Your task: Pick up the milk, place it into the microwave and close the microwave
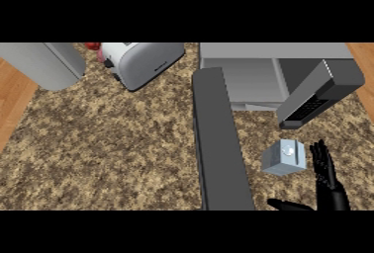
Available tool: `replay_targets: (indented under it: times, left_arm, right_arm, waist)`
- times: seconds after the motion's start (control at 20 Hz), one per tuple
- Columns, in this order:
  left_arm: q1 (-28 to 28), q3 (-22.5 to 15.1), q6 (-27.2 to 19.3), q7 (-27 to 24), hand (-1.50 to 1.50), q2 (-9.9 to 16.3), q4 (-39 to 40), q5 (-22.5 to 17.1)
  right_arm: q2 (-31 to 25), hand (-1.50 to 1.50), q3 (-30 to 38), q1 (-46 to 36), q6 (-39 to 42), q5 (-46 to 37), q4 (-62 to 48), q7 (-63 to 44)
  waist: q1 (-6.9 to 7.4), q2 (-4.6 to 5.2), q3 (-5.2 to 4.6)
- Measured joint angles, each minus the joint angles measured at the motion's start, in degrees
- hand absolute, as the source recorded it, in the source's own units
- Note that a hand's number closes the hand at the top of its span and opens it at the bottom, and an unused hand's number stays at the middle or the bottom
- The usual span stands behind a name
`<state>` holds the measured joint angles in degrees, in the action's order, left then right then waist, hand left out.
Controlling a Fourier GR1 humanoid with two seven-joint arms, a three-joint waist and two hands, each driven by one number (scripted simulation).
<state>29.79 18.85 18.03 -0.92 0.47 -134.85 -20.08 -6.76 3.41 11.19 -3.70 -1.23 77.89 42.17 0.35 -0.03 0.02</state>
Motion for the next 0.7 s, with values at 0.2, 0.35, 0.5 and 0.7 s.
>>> replay_targets:
  times: [0.2,0.35,0.5,0.7]
  left_arm:
    - [0.12,2.61,1.85,0.19,-1.50,0.65,0.59,-2.10]
    - [-1.45,3.49,1.80,1.28,-1.50,0.43,0.72,-2.14]
    - [-1.07,4.47,2.32,2.13,-1.50,0.46,0.59,-2.80]
    - [-2.08,5.00,2.60,2.67,-1.50,0.48,0.71,-3.22]
  right_arm:
    - [-0.78,-1.50,2.07,-3.85,0.56,-0.13,-7.50,3.68]
    - [-0.81,-1.50,3.25,-7.01,-0.04,-0.60,-12.85,5.98]
    - [-0.67,-1.50,4.18,-10.34,-1.37,-1.56,-18.79,8.70]
    - [-1.88,-1.50,5.48,-13.45,-1.25,-1.86,-24.08,10.84]
  waist:
    - [0.08,0.00,0.00]
    - [0.04,0.02,-0.01]
    - [0.13,0.02,0.01]
    - [0.11,0.03,0.01]
